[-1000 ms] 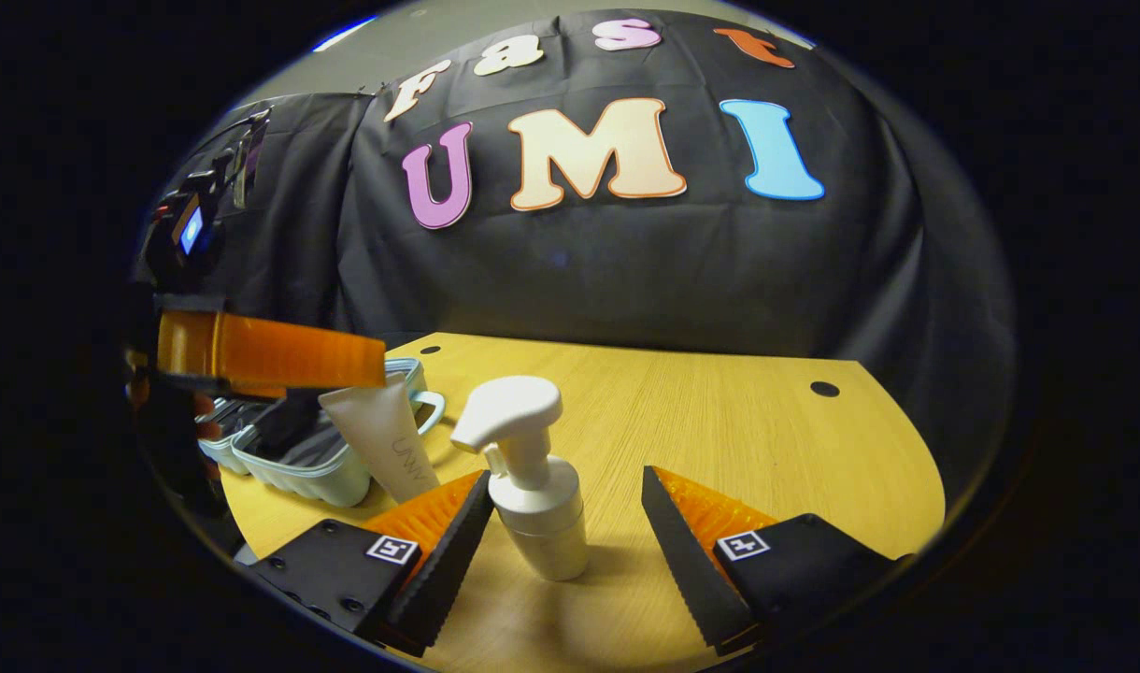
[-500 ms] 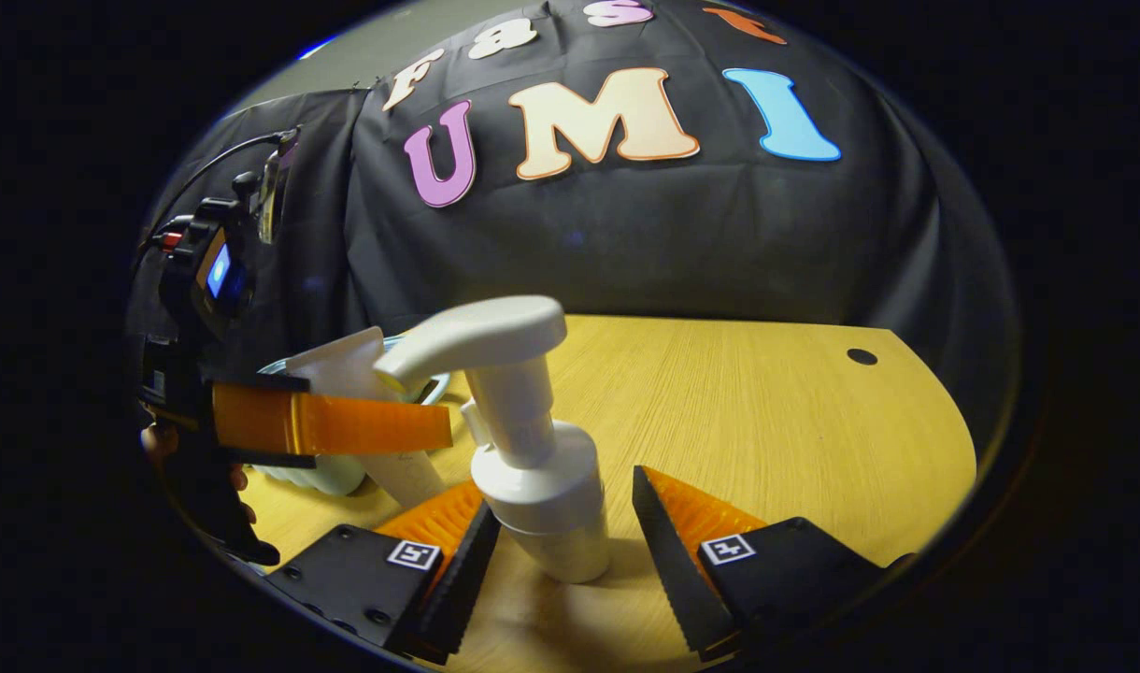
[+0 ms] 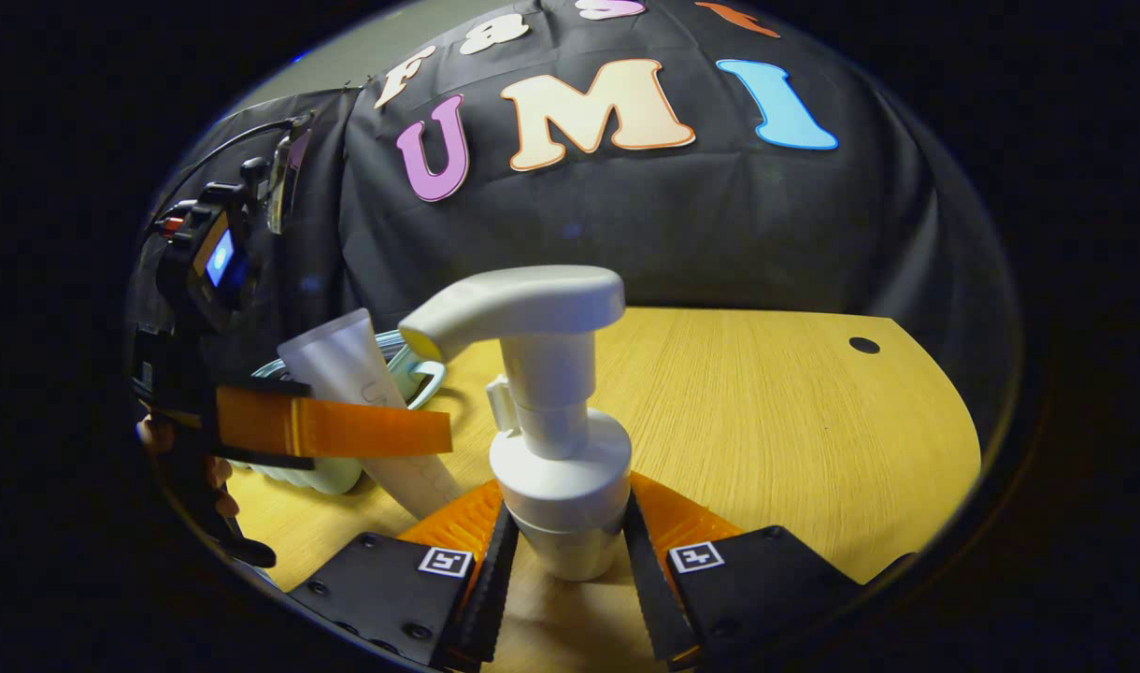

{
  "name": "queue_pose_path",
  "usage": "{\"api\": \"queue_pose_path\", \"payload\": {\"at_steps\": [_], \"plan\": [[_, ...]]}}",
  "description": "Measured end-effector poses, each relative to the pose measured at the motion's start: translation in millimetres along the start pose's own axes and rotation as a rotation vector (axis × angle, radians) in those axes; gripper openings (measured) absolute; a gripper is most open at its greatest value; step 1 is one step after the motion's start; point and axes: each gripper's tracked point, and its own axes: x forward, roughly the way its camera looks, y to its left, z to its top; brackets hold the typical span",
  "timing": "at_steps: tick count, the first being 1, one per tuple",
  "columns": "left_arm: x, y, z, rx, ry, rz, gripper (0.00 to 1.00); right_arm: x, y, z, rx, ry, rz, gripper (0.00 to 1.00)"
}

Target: First open the suitcase, pack the skin care products into it, and then close the suitcase.

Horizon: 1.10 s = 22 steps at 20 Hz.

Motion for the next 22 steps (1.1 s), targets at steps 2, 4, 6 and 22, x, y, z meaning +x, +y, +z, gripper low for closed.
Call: {"api": "queue_pose_path", "payload": {"at_steps": [2,4,6,22], "plan": [[-13.0,-9.1,14.0,0.015,0.003,-0.021,0.31,-2.5,-6.1,-0.1,0.013,0.015,-0.020,0.62],[-33.6,-5.8,32.6,0.031,0.001,-0.019,0.28,-7.8,-12.6,-2.2,0.016,0.028,-0.045,0.62],[-61.6,5.9,56.2,0.036,-0.014,-0.011,0.34,-12.2,-16.6,0.2,0.031,0.040,-0.068,0.62],[-133.3,214.6,20.9,0.027,0.406,0.035,0.31,-43.5,101.1,77.4,0.050,-0.018,-0.182,0.60]]}}
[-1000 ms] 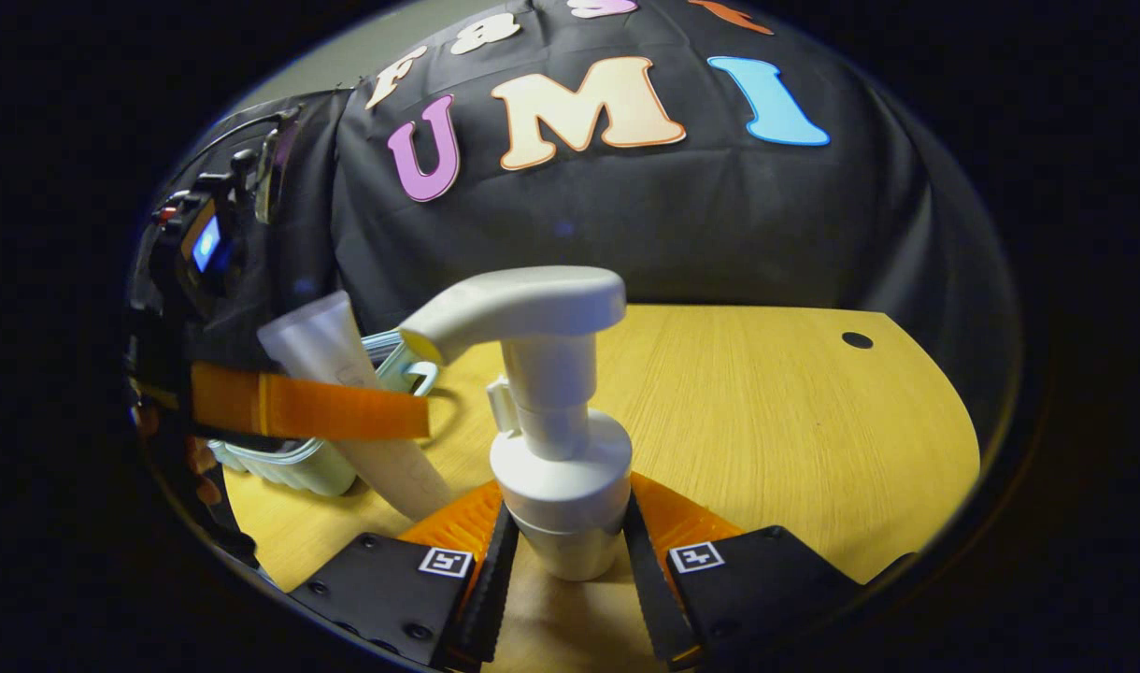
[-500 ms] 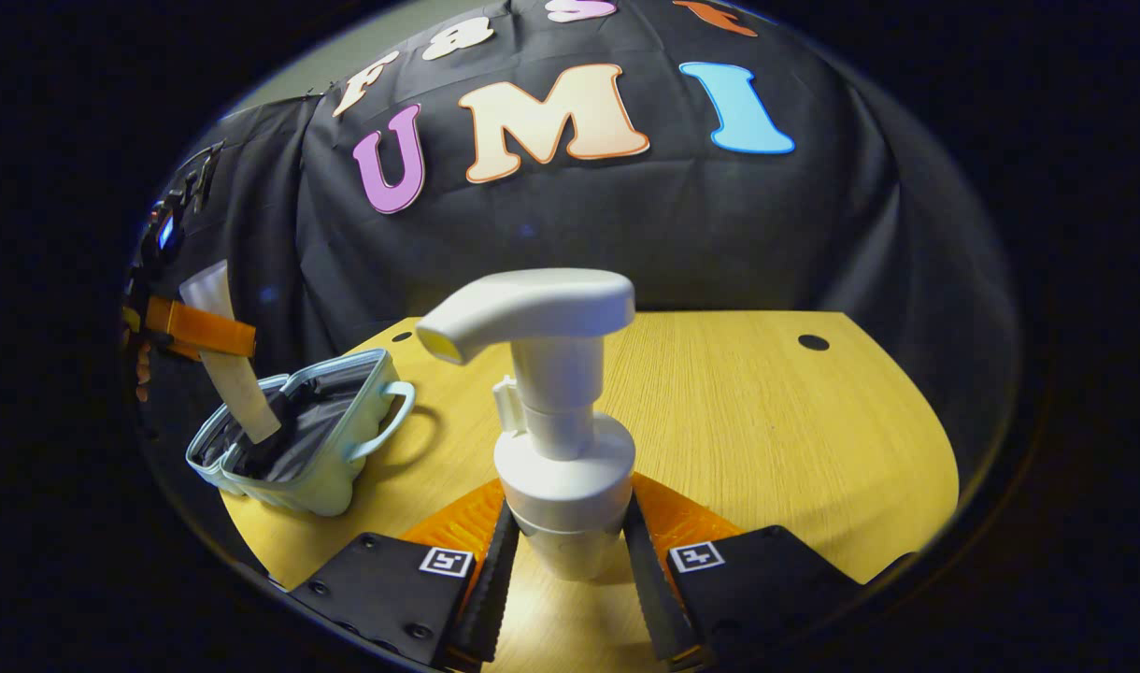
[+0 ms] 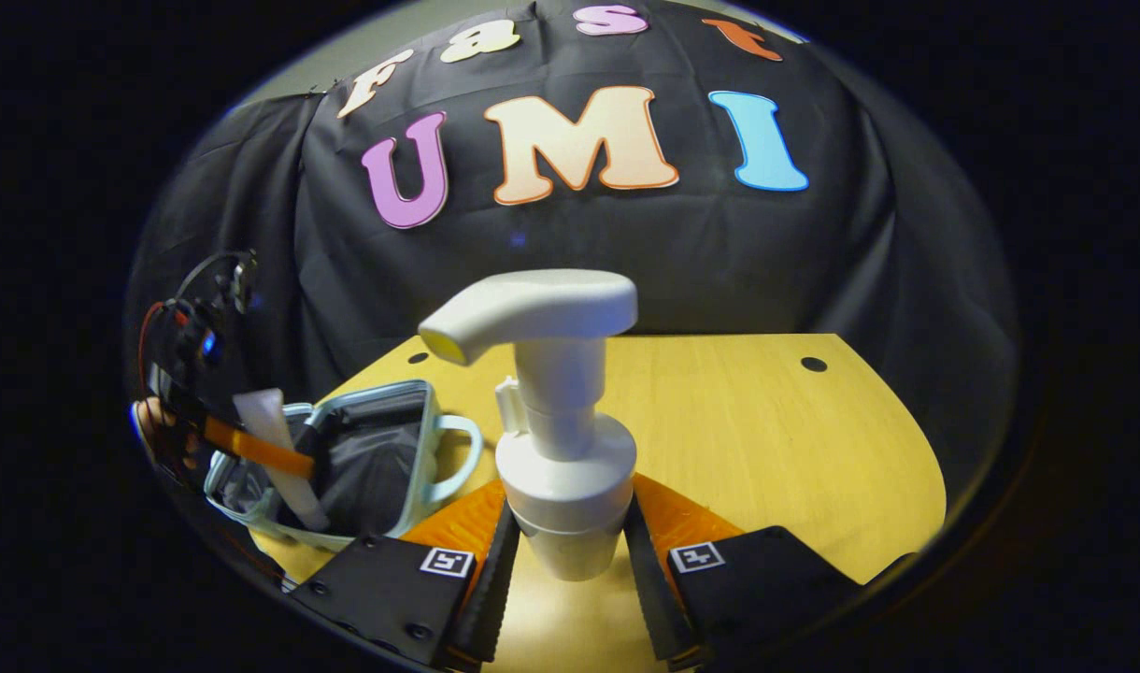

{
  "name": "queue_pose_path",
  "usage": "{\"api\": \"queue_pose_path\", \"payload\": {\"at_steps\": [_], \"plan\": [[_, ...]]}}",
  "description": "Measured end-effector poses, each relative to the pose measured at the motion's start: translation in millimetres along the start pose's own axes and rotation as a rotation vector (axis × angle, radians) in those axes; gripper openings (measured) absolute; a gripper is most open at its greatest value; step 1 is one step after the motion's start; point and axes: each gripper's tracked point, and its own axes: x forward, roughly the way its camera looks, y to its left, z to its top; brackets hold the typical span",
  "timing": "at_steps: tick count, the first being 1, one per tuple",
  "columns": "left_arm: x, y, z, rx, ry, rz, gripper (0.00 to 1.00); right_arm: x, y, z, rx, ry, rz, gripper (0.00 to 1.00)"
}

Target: First open the suitcase, pack the skin care products into it, and then close the suitcase.

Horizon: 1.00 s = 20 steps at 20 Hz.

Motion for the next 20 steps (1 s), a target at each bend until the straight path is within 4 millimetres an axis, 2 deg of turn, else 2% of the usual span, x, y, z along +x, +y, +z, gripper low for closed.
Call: {"api": "queue_pose_path", "payload": {"at_steps": [1,3,6,8,11,15,20], "plan": [[1.3,8.0,-5.0,0.001,0.017,-0.003,0.28,-1.8,15.8,1.3,0.000,-0.001,0.011,0.60],[7.8,17.1,-11.4,-0.008,0.051,-0.024,0.31,-3.0,47.1,6.3,-0.002,-0.001,0.040,0.60],[15.5,19.2,-12.1,-0.041,0.068,-0.060,0.31,-1.8,93.0,8.7,-0.008,0.007,0.098,0.60],[16.3,22.6,-7.5,-0.045,0.053,-0.062,0.38,-0.3,119.5,5.9,-0.018,0.023,0.138,0.60],[8.2,25.7,4.9,-0.046,-0.007,-0.041,0.92,3.9,149.1,-1.7,-0.026,0.059,0.188,0.60],[-16.7,28.7,21.1,-0.059,-0.075,-0.041,0.95,14.2,172.5,-12.4,-0.024,0.102,0.229,0.60],[-69.3,48.5,27.5,-0.102,-0.160,-0.008,0.95,35.0,188.9,-40.6,-0.036,0.198,0.248,0.62]]}}
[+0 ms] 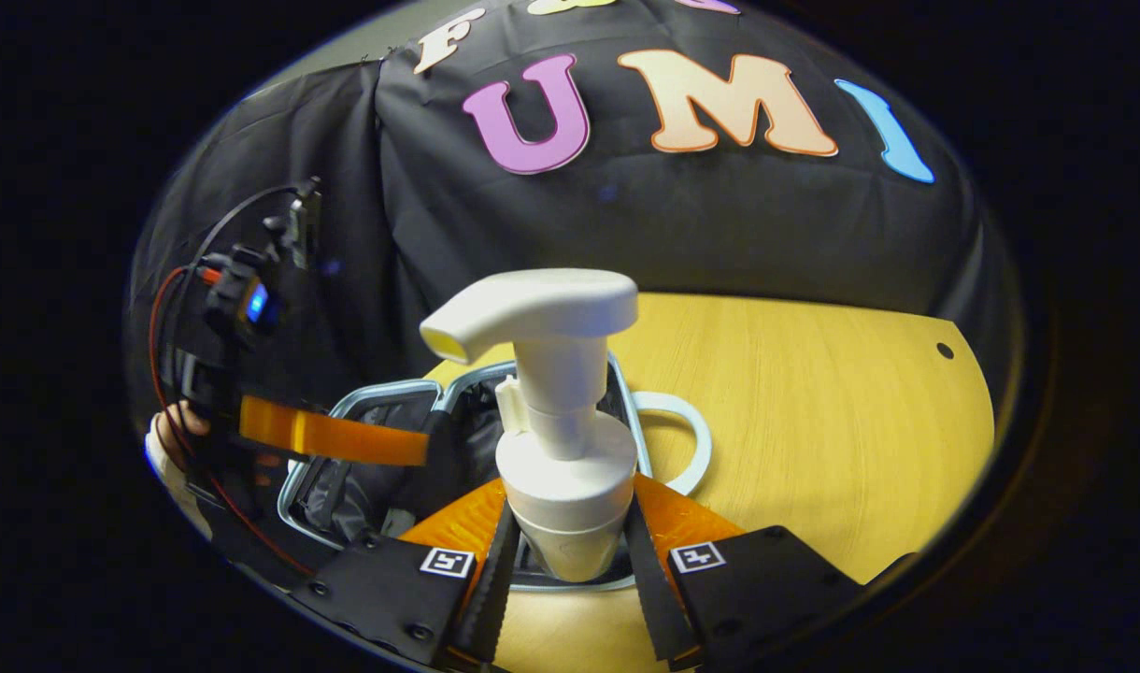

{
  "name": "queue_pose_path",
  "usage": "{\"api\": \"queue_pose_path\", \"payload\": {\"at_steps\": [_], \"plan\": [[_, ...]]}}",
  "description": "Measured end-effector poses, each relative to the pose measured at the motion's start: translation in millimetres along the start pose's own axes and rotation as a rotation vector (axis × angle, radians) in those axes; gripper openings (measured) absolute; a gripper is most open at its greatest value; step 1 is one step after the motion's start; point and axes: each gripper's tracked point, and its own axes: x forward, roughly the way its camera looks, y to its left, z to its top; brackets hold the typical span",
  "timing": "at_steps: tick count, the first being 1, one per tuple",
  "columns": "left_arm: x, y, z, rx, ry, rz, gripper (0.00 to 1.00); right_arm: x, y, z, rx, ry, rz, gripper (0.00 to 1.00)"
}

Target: First open the suitcase, pack the skin care products into it, and then close the suitcase.

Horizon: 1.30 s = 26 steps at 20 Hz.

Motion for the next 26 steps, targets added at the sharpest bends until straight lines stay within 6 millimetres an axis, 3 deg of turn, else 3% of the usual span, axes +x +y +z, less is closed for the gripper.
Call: {"api": "queue_pose_path", "payload": {"at_steps": [4,5,7,9,10,11,15,16,19,20,21,22,26], "plan": [[-50.6,29.5,7.5,-0.081,-0.079,0.043,0.95,24.3,6.4,-14.3,-0.009,0.065,0.017,0.62],[-62.8,38.5,8.0,-0.111,-0.100,0.059,0.91,30.8,7.1,-19.6,-0.011,0.085,0.015,0.60],[-81.6,61.3,7.8,-0.175,-0.147,0.103,0.95,37.2,5.7,-31.4,-0.012,0.126,0.005,0.62],[-95.5,83.4,1.2,-0.241,-0.178,0.139,0.95,44.7,4.8,-38.3,-0.017,0.150,-0.002,0.62],[-102.3,91.5,-2.7,-0.276,-0.185,0.159,0.90,48.0,4.2,-41.0,-0.018,0.159,-0.005,0.62],[-110.0,99.9,-6.5,-0.308,-0.194,0.186,0.95,51.3,3.5,-45.2,-0.017,0.168,-0.011,0.62],[-144.6,130.2,-23.3,-0.395,-0.236,0.279,0.95,54.7,5.8,-51.1,0.004,0.183,-0.014,0.61],[-148.7,139.0,-27.6,-0.418,-0.245,0.294,0.95,53.5,7.2,-49.3,0.012,0.176,-0.013,0.58],[-160.5,172.1,-41.5,-0.471,-0.271,0.339,0.95,43.0,3.0,-35.0,0.030,0.138,-0.013,0.67],[-162.5,182.5,-44.8,-0.485,-0.281,0.354,0.95,36.3,2.7,-27.8,0.038,0.113,-0.012,0.80],[-165.8,192.5,-48.7,-0.501,-0.291,0.369,0.95,28.6,0.5,-18.0,0.044,0.083,-0.009,0.83],[-169.7,196.6,-49.9,-0.517,-0.297,0.377,0.95,19.3,-1.1,-7.5,0.054,0.051,-0.007,0.92],[-172.1,231.8,-68.6,-0.572,-0.298,0.419,0.95,-18.6,-20.4,28.4,0.097,-0.073,-0.037,0.97]]}}
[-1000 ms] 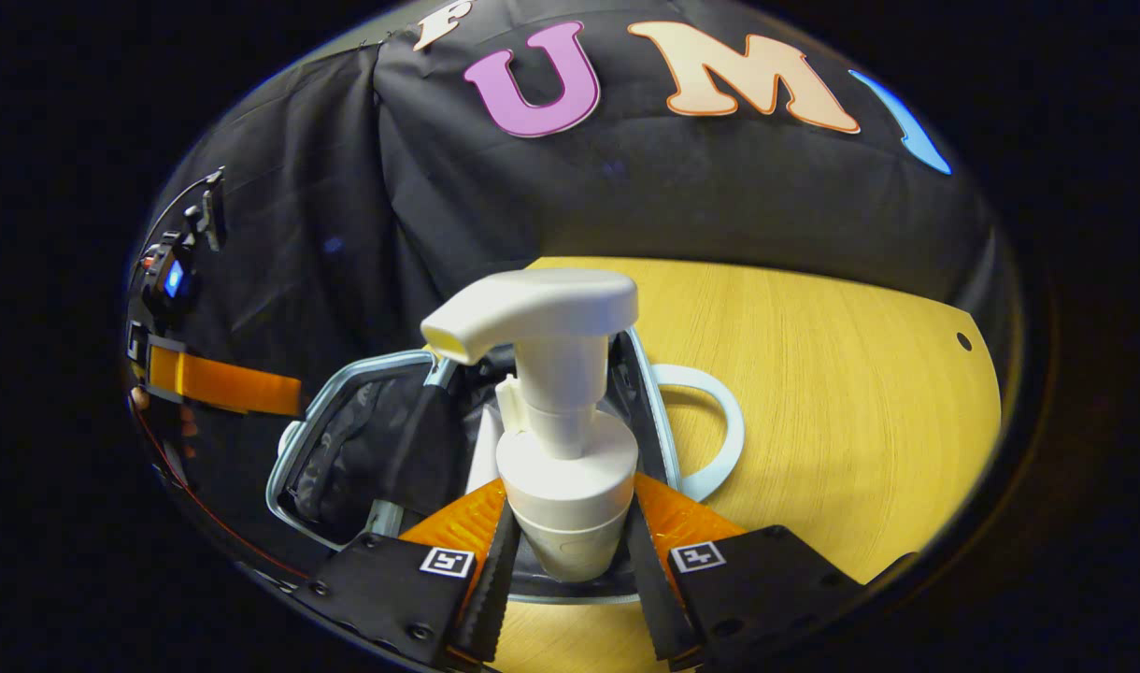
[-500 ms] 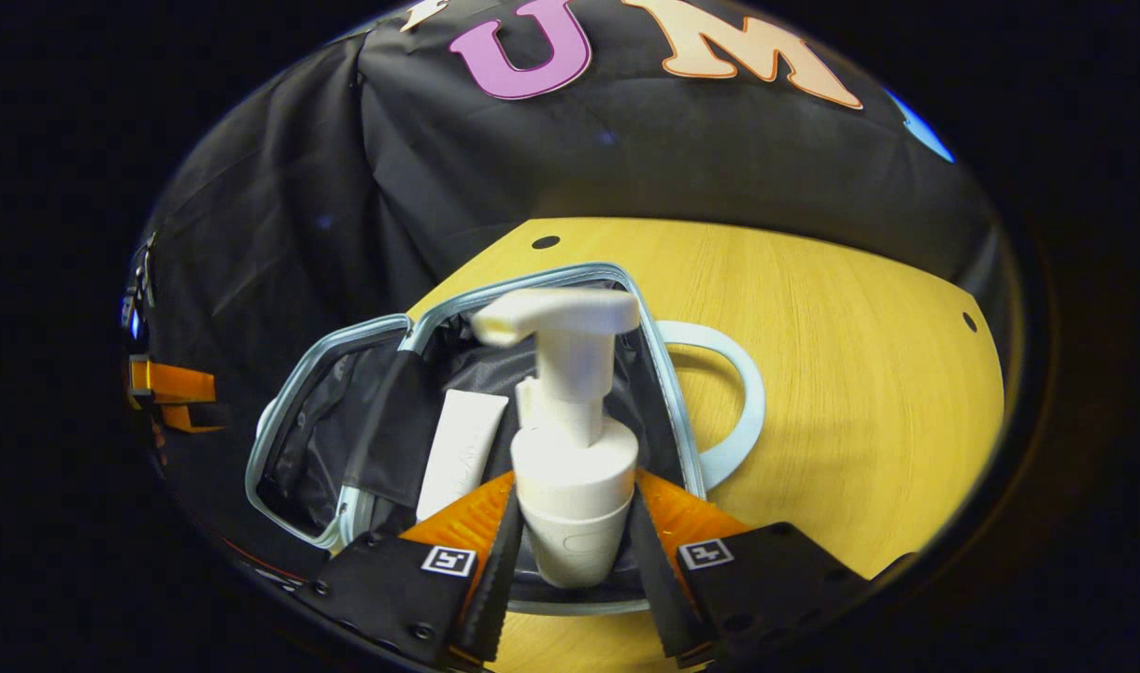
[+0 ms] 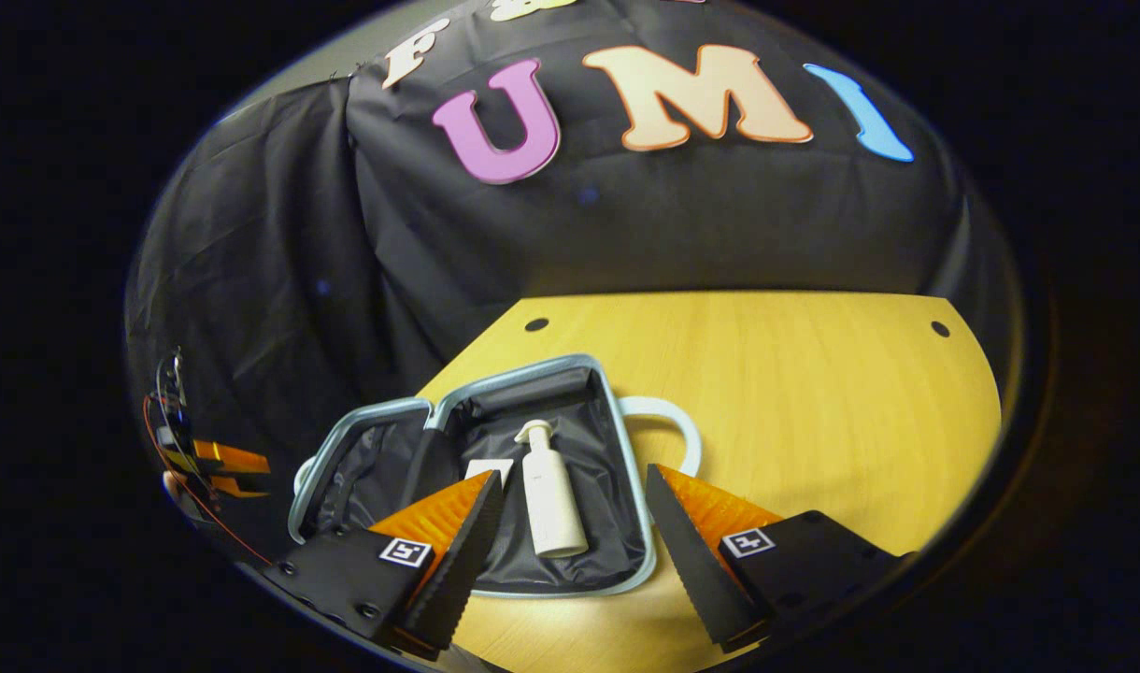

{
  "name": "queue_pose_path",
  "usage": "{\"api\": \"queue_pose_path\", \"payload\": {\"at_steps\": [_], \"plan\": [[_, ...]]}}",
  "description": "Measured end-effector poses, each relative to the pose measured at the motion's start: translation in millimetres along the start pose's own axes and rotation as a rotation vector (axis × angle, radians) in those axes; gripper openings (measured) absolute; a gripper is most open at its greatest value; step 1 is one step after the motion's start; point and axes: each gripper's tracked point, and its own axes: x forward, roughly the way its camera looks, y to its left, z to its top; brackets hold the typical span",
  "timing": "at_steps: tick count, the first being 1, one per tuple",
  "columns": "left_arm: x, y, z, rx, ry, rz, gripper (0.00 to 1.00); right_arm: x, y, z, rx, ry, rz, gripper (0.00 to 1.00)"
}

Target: First open the suitcase, pack the skin care products into it, and then close the suitcase.

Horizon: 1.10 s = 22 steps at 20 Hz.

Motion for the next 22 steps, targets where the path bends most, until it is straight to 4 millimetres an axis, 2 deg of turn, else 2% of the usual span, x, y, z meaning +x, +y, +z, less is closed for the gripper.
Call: {"api": "queue_pose_path", "payload": {"at_steps": [5,10,16,19,20,22], "plan": [[30.8,35.1,0.4,-0.103,0.018,0.017,0.95,-45.1,-28.8,28.2,-0.002,-0.093,-0.077,0.97],[60.7,44.4,0.3,-0.199,0.049,-0.036,0.95,-65.2,-49.8,37.3,-0.023,-0.107,-0.144,0.97],[79.3,42.6,-2.2,-0.278,0.067,-0.080,0.88,-78.6,-42.2,37.3,0.006,-0.116,-0.141,0.97],[82.3,36.7,-3.5,-0.324,0.084,-0.125,0.72,-78.5,-39.3,34.6,-0.013,-0.108,-0.148,0.97],[84.5,36.5,-5.3,-0.327,0.090,-0.130,0.54,-76.6,-36.6,33.7,-0.017,-0.109,-0.144,0.97],[88.5,35.0,-6.6,-0.325,0.100,-0.132,0.31,-75.7,-31.5,31.8,-0.020,-0.106,-0.133,0.96]]}}
